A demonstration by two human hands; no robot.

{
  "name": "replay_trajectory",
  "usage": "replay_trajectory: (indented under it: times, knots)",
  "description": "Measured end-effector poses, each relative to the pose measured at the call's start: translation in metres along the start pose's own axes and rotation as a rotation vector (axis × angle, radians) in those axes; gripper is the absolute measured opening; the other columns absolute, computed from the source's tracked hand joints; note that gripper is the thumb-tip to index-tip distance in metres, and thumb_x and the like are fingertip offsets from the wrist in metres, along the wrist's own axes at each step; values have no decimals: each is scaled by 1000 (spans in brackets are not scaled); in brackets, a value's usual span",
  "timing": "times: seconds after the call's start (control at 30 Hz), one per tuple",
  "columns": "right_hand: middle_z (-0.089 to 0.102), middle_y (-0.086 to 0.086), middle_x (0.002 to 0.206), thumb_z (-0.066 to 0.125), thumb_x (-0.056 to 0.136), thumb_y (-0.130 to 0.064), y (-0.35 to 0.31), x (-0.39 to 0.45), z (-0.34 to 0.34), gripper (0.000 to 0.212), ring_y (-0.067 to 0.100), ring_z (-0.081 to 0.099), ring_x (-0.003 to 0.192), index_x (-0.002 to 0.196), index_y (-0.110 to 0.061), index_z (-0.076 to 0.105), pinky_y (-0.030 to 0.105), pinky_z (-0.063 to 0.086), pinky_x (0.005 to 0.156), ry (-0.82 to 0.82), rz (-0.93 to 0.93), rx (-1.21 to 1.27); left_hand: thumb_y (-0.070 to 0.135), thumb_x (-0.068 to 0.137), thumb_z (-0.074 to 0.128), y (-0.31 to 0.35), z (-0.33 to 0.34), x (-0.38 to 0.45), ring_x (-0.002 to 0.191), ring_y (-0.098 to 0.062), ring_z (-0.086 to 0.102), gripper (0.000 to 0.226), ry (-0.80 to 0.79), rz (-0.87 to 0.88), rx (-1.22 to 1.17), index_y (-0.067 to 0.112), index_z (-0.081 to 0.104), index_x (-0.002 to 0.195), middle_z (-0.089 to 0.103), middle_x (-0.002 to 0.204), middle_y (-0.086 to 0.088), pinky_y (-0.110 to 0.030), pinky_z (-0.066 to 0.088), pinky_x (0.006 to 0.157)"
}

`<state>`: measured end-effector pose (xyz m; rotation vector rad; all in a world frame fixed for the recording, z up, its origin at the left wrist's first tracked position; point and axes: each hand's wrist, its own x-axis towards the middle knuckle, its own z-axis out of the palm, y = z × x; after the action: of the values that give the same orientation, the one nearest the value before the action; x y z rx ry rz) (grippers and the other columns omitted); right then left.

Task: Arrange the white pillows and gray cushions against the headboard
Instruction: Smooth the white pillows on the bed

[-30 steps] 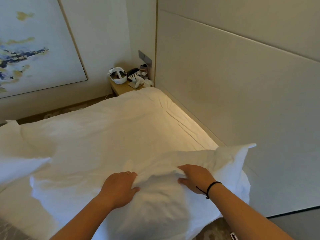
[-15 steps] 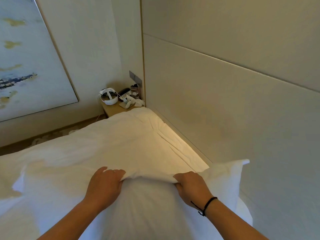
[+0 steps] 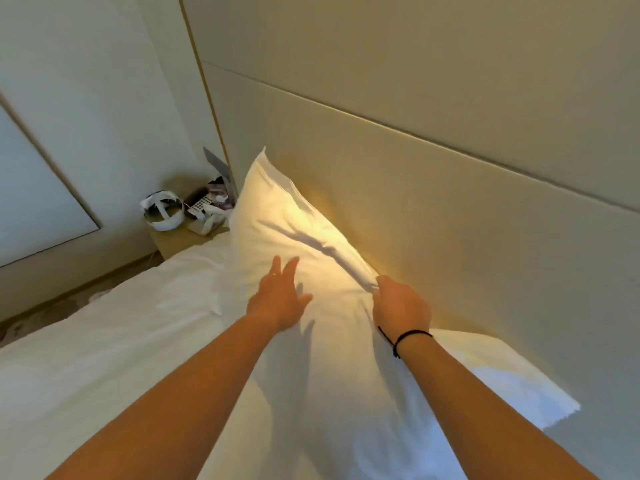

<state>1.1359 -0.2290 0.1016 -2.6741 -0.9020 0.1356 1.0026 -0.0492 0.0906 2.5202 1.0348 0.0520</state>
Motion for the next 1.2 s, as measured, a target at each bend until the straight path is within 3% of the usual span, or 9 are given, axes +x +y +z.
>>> replay_trajectory:
  times: [0.07, 0.17, 0.3, 0.47, 0.6, 0.7, 0.83, 1.0, 1.2]
  knots:
    - [61, 5, 119, 44, 98, -42, 37, 5, 32, 44, 29, 61, 103, 138, -26, 38, 38, 50, 81, -109, -6, -49, 53, 89, 58, 2, 62, -5, 145, -34, 25, 84, -212, 9, -15, 35, 7, 154, -11, 164, -7, -49, 32, 113]
    - [52, 2, 135, 33, 94, -62, 74, -16, 76, 65, 24, 53, 120, 149, -29, 24, 40, 42, 97, -170, -54, -139, 60, 86, 55, -5, 136, -24, 147, -33, 20, 90, -372, 9, 22, 36, -1, 153, -15, 163, -11, -46, 30, 114]
    - [51, 4, 139, 30, 93, -66, 95, -40, 97, 68, 25, 50, 124, 148, -26, 30, 43, 39, 103, -79, -95, -223, 63, 88, 49, 0, 172, -33, 148, -35, 11, 88, -321, -14, 8, 40, -7, 151, -12, 163, -11, -48, 29, 113]
    - [44, 5, 146, 35, 93, -63, 96, -44, 88, 69, 24, 43, 132, 150, -25, 23, 42, 33, 109, -78, -87, -182, 59, 89, 51, 7, 154, -30, 147, -31, 21, 80, -335, -25, -36, 37, 6, 152, -1, 164, -6, -47, 33, 112]
    - [35, 9, 152, 47, 93, -56, 73, -58, 81, 67, 27, 39, 135, 149, -24, 26, 42, 33, 110, -53, -133, -92, 51, 92, 54, -10, 132, -55, 140, -18, 36, 67, -344, 1, -153, 34, 26, 151, 33, 157, 4, -37, 34, 112]
    - [34, 12, 153, 57, 91, -47, 35, -80, 83, 61, 30, 37, 137, 143, -23, 38, 44, 33, 111, -18, -184, 26, 54, 90, 54, -41, 112, -99, 109, -11, 59, 47, -293, -95, -220, 42, 46, 134, 60, 129, 11, -31, 48, 94]
    - [32, 10, 154, 57, 91, -45, -31, -126, 102, 54, 28, 35, 139, 140, -23, 44, 42, 30, 114, -111, -306, 93, 51, 92, 53, -106, 81, -181, 97, -7, 61, 33, -189, -274, -272, 37, 59, 122, 65, 115, 15, -30, 51, 89]
    - [19, 1, 157, 53, 93, -48, -121, -201, 135, 60, 24, 58, 115, 144, -30, 27, 34, 48, 93, -443, -560, 169, 35, 101, 42, -201, 51, -311, 105, -9, 60, 27, 41, -540, -363, 30, 65, 115, 66, 117, 10, -31, 49, 94]
    - [47, -3, 142, 48, 95, -51, -229, -322, 175, 60, 16, 58, 112, 147, -33, 22, 33, 48, 92, -845, -932, -26, 29, 101, 44, -284, 42, -500, 94, -7, 64, 21, 298, -864, -544, 36, 63, 102, 69, 104, 12, -34, 52, 90]
